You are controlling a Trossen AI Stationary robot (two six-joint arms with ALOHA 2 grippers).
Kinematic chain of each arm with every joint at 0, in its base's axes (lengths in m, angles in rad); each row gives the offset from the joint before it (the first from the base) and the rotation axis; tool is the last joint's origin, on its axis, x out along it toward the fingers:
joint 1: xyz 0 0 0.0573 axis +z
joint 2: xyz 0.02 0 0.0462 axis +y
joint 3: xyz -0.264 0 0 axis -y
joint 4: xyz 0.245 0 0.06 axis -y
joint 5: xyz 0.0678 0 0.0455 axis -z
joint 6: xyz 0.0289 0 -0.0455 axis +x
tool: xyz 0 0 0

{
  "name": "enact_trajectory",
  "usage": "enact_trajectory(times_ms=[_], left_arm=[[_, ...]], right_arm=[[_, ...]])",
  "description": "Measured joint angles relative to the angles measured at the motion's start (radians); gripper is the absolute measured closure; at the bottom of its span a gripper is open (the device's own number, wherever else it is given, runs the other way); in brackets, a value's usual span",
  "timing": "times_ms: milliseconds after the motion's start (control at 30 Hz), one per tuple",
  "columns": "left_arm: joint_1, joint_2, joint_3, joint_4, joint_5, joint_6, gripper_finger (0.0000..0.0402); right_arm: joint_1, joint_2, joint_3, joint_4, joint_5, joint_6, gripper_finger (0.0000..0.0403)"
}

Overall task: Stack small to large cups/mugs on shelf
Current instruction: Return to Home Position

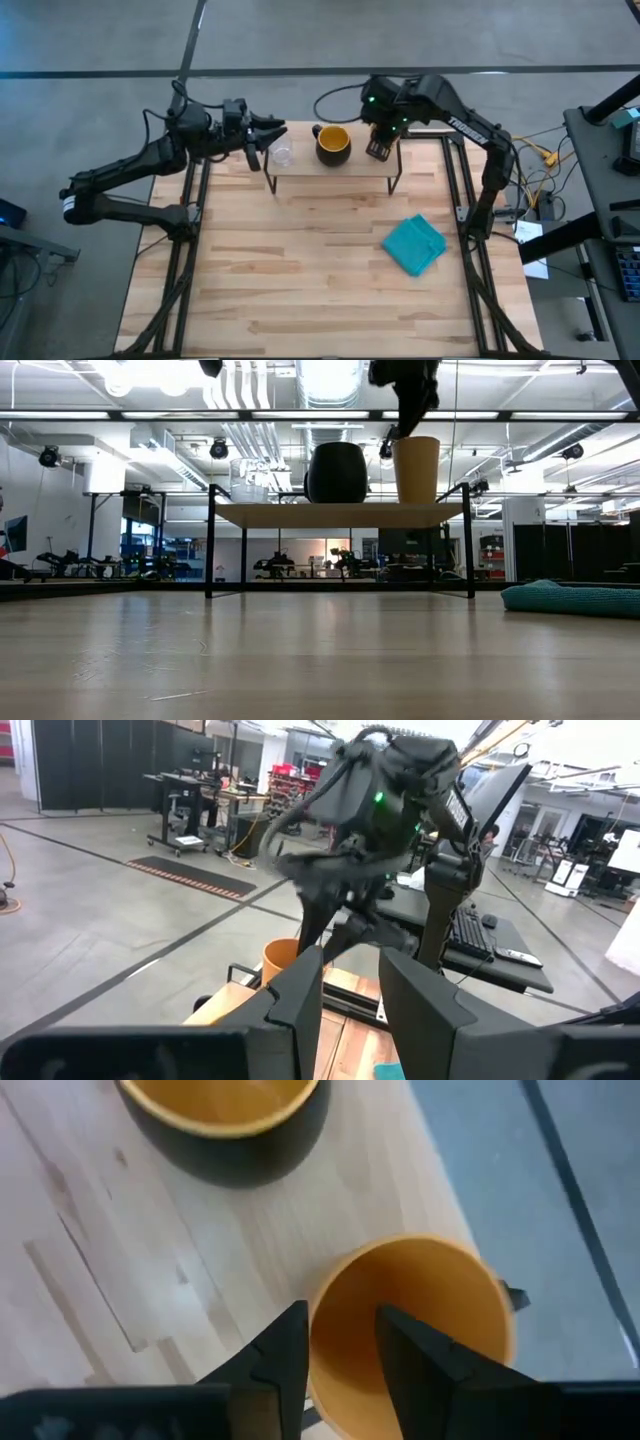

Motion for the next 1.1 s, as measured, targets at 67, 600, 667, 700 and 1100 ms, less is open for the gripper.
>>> enact_trajectory(times_ms=[67,600,667,700,1100], left_arm=[[0.0,-0.011,0.0,0.0,0.0,0.0,0.0313],[0.001,-0.073,-0.046,-0.012,0.004,0.0,0.0313],[0.001,-0.081,-0.05,-0.053,0.009,-0.023,0.0313],[0.001,-0.085,-0.051,-0.07,0.01,-0.026,0.0313],[0.0,-0.252,-0.058,-0.27,0.015,-0.08,0.0313]], right_arm=[[0.004,-0.006,0.045,-0.002,0.0,0.024,0.0295],[0.043,-0.078,0.178,0.043,-0.01,0.263,0.0314],[0.075,-0.081,0.177,0.035,-0.019,0.253,0.0316],[0.092,-0.082,0.177,0.034,-0.019,0.253,0.0317],[0.395,-0.086,0.064,0.145,0.09,0.376,0.032]])
